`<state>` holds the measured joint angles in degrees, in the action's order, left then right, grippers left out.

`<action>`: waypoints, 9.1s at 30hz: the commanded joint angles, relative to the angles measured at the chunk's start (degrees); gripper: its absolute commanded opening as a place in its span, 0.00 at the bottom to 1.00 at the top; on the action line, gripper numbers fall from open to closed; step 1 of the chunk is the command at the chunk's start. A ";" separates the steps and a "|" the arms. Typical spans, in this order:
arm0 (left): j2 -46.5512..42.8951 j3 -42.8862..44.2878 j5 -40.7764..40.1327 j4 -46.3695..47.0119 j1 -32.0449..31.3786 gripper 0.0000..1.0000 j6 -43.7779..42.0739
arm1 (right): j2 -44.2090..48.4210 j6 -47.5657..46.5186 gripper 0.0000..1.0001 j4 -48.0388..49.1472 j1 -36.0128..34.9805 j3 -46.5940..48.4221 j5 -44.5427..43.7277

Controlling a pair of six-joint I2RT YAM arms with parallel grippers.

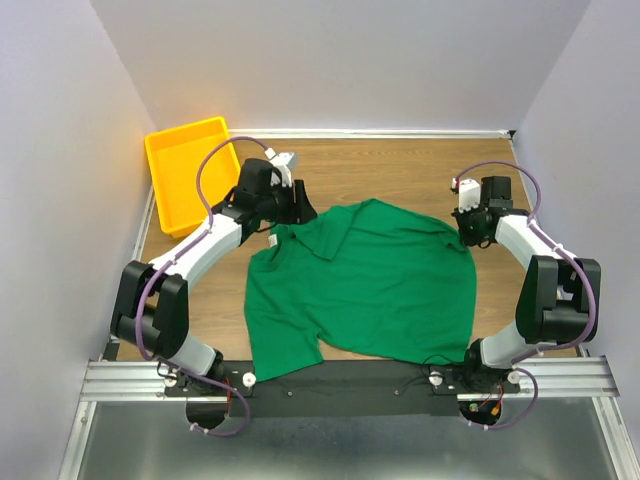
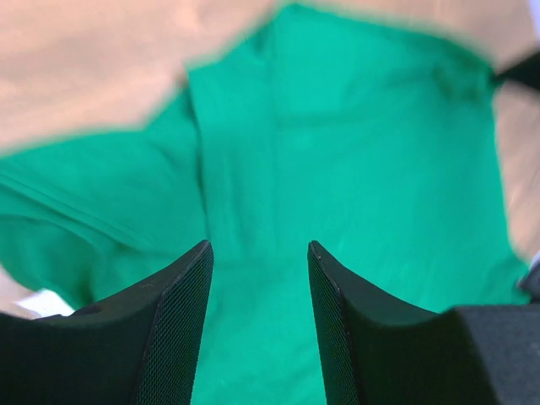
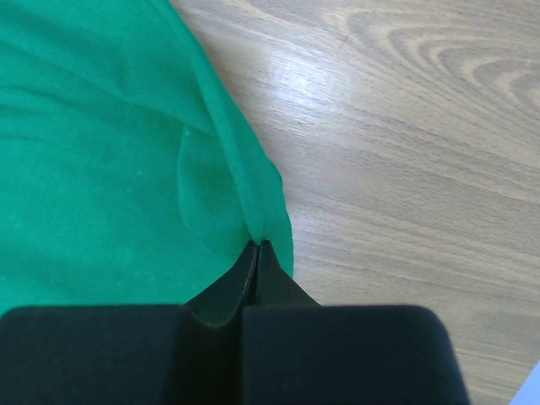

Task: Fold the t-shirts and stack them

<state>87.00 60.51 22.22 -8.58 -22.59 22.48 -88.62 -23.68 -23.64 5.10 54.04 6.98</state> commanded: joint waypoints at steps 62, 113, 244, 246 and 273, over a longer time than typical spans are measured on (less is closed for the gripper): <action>16.81 21.21 -8.65 -16.20 -5.98 0.00 -8.15 | 1.15 1.10 0.01 -2.02 0.43 5.27 1.90; -13.09 28.47 -31.71 19.83 -5.98 0.00 -17.82 | 27.08 -7.52 0.01 4.73 0.43 34.51 -4.52; 52.31 66.57 -18.79 1.90 7.91 0.00 7.23 | -37.15 3.46 0.04 36.30 1.75 31.91 -0.92; 52.04 66.67 -18.35 2.51 7.91 0.00 6.79 | -37.85 3.64 0.06 35.68 1.75 33.49 -0.74; 45.28 63.68 -19.23 4.88 8.09 0.00 -0.86 | -49.80 14.98 0.93 0.96 4.91 63.38 8.47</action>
<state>137.32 125.08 2.98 -6.07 -14.83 23.57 -136.33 -14.90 -16.43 7.46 112.92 7.86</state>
